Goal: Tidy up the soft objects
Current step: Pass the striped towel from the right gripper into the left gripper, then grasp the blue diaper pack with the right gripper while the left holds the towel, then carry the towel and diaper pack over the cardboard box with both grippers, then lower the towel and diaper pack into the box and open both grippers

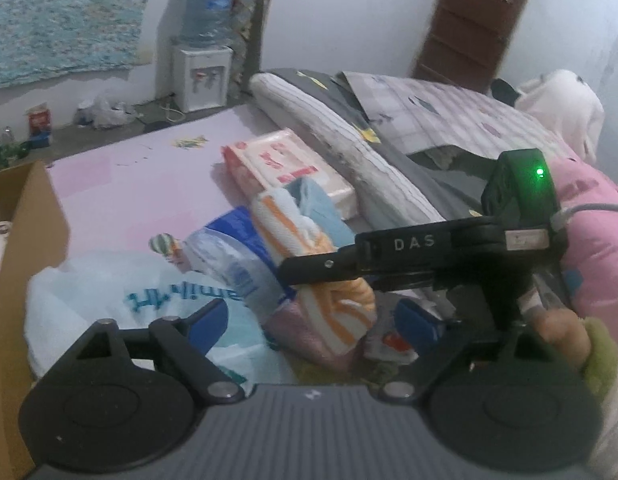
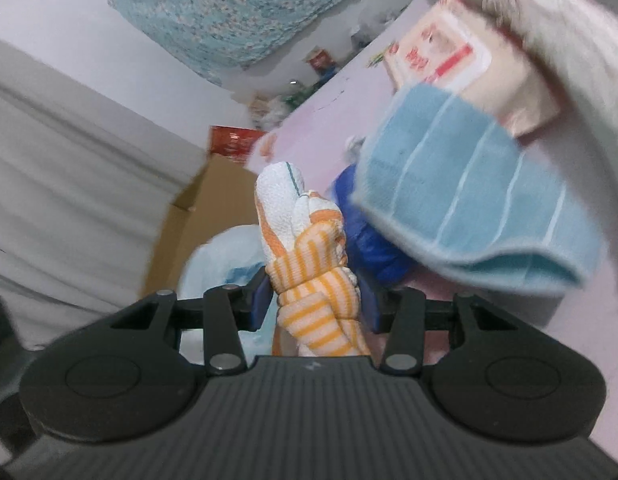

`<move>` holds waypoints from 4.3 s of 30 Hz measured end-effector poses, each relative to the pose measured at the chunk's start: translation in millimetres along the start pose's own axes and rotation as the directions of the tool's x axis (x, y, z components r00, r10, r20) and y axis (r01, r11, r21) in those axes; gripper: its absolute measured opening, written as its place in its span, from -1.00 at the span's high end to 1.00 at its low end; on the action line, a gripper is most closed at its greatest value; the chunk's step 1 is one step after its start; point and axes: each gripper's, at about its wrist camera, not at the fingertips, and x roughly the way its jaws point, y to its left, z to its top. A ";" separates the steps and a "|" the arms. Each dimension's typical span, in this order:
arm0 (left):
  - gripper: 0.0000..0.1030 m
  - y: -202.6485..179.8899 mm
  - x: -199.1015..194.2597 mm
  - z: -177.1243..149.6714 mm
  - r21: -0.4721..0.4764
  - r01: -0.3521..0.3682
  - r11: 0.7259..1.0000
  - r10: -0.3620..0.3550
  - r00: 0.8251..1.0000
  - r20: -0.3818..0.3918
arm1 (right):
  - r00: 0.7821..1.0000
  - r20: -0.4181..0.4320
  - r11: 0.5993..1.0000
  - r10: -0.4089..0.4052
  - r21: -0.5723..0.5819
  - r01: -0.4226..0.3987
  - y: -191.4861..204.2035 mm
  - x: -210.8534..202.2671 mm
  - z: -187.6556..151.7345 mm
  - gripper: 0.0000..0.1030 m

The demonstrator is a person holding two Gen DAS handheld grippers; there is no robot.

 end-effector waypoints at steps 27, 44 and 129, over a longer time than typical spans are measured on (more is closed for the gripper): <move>0.06 29.2 -34.9 -17.9 -0.070 0.038 0.997 -0.034 0.998 0.056 | 0.999 -0.041 0.991 -0.034 -0.134 0.028 47.5 -8.9 25.1 -0.32; 0.07 83.0 -62.5 -29.6 -0.207 0.051 0.977 -0.027 0.992 0.120 | 0.747 -0.130 0.648 -0.652 -0.606 0.460 82.0 148.8 58.2 -0.66; -0.49 321.3 -145.3 -63.6 -0.092 -0.553 0.828 0.530 0.826 -0.194 | 0.917 -0.363 0.985 -0.166 -0.097 0.141 240.1 355.3 -81.6 -0.38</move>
